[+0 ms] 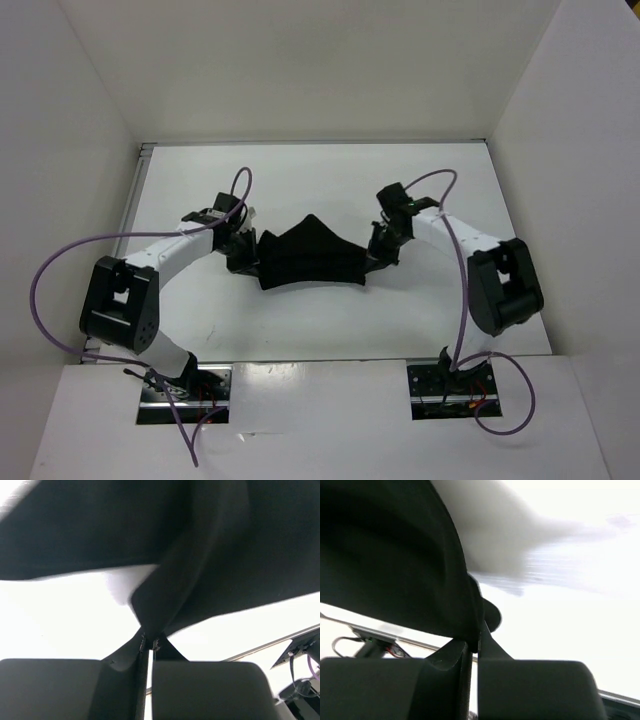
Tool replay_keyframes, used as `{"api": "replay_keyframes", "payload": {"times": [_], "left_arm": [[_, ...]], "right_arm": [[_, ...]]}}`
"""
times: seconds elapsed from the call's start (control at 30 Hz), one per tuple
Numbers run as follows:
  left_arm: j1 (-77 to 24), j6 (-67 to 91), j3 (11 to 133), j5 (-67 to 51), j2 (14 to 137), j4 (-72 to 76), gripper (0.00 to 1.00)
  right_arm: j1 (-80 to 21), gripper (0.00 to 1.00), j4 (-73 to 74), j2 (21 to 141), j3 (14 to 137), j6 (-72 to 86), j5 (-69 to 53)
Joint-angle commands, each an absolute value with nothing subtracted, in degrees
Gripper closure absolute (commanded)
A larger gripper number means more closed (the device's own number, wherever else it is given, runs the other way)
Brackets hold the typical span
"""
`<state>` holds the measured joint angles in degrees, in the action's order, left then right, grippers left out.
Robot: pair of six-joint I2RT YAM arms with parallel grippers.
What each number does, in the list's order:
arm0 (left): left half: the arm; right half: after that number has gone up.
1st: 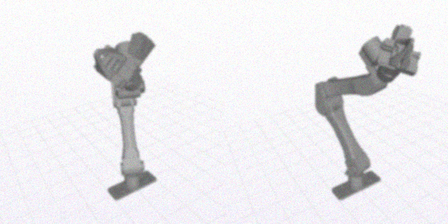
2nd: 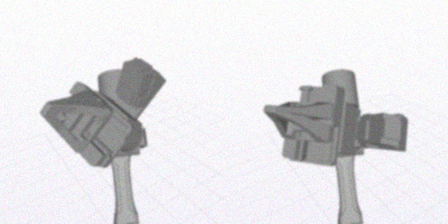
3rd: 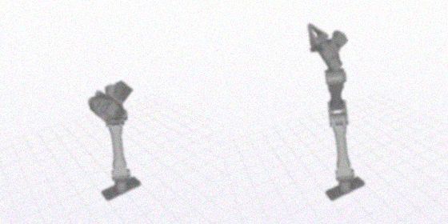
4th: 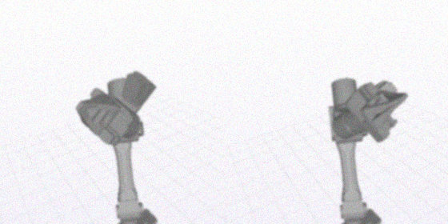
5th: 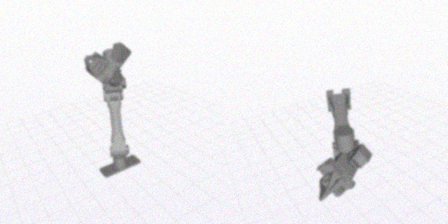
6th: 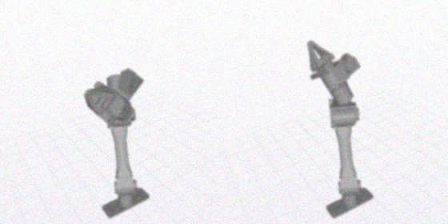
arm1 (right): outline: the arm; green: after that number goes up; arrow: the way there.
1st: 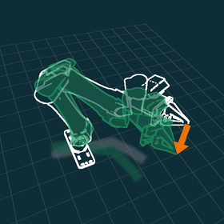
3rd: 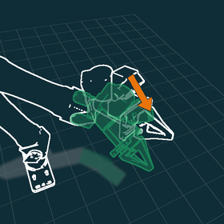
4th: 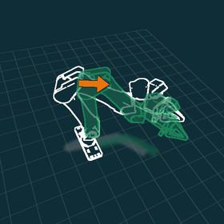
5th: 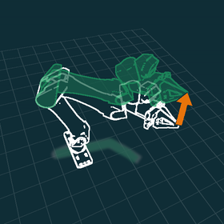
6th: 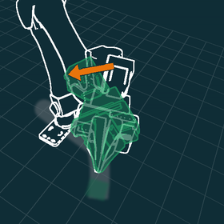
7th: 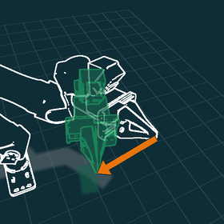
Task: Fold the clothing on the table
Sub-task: Flatten the skirt out
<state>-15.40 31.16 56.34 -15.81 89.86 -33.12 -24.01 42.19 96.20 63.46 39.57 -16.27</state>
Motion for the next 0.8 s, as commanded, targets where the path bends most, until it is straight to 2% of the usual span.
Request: {"api": "replay_keyframes", "payload": {"times": [0.0, 0.27, 0.4, 0.5, 0.6, 0.63, 0.7, 0.73, 0.77], "left_arm": [[-15.03, 28.83, 56.34, -8.79, 87.63, -37.52, 1.00], [-16.87, 28.83, 56.95, -8.17, 88.86, -37.53, 1.00], [-15.74, 28.22, 61.42, -11.68, 92.54, -36.74, 1.00], [-13.63, 27.60, 73.96, -15.46, 98.07, -36.74, 1.00], [-10.91, 25.23, 90.11, -16.95, 105.89, -41.38, 1.00], [-10.12, 25.22, 102.70, -17.75, 107.74, -42.53, 1.00], [-7.05, 25.22, 114.64, -23.18, 112.05, -44.03, 1.00], [-6.34, 26.01, 120.00, -25.12, 112.67, -44.03, 1.00], [-6.33, 26.02, 129.28, -26.27, 112.68, -44.03, 1.00]], "right_arm": [[-19.43, 1.00, 51.41, 91.06, 64.69, 33.05, -12.30], [-18.37, 1.00, 51.42, 89.30, 62.84, 31.73, -15.46], [-18.37, 1.00, 48.96, 90.96, 68.10, 31.73, -19.42], [-16.88, 1.00, 48.43, 96.40, 77.67, 30.59, -19.42], [-14.77, 1.00, 51.58, 102.90, 93.99, 29.97, -17.59], [-14.16, 1.00, 52.64, 104.22, 104.57, 29.36, -16.36], [-13.63, 1.00, 57.36, 108.53, 116.66, 28.05, -12.32], [-13.62, 1.00, 59.39, 110.02, 129.86, 28.04, -11.26], [-13.10, 1.00, 61.85, 113.52, 136.69, 27.25, -9.07]]}}
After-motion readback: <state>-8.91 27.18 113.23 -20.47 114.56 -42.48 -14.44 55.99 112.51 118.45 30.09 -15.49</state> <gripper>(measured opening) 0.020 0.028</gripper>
